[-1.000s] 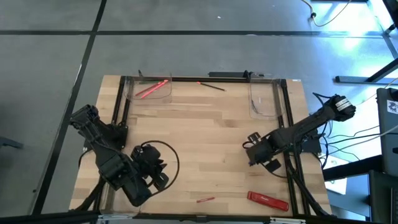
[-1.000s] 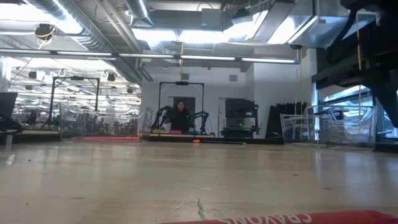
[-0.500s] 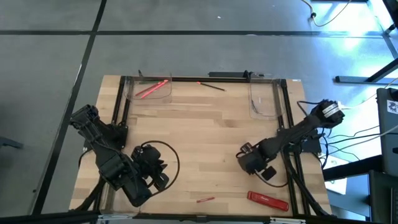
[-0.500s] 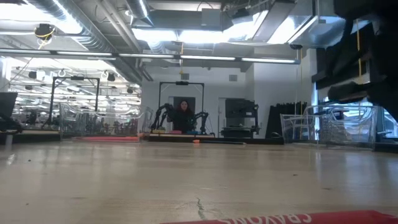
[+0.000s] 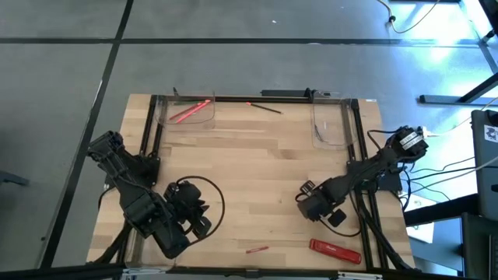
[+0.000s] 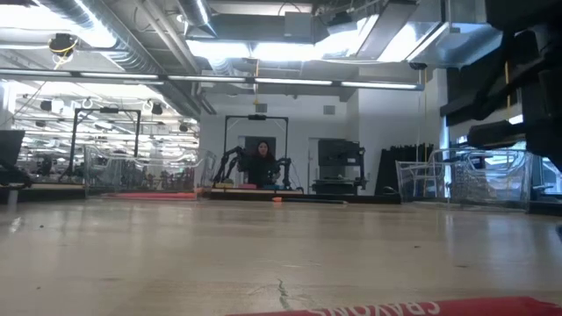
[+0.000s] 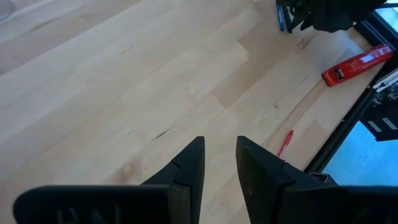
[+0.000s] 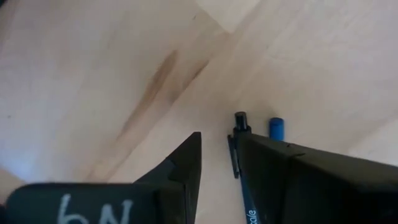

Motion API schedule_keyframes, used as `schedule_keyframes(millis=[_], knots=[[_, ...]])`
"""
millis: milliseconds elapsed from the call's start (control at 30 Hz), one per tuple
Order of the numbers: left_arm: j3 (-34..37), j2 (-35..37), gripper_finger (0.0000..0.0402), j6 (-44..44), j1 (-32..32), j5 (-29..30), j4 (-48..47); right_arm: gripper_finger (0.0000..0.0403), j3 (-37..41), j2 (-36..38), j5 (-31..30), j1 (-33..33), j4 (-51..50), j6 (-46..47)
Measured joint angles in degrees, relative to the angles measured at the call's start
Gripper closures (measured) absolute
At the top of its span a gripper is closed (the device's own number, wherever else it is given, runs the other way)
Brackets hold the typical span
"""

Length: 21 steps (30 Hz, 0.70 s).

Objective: Sort crayons/erasers/pens/pencils in bins
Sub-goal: Put the black pen into the bottom left transparent bin

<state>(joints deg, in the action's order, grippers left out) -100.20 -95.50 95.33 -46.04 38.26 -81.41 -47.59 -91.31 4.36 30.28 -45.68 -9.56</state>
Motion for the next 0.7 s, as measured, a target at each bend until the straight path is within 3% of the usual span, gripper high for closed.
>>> schedule_keyframes(millis=[267, 700], knots=[[0.0, 0.0, 0.0318, 0.0, 0.0, 0.0, 0.0, 0.0295, 0.3, 1.7, -2.7, 0.0, 0.0, 0.2], [0.0, 0.0, 0.0318, 0.0, 0.0, -0.4, 0.0, 0.0295, 0.2, 1.8, -2.4, 0.0, 3.8, -2.0]])
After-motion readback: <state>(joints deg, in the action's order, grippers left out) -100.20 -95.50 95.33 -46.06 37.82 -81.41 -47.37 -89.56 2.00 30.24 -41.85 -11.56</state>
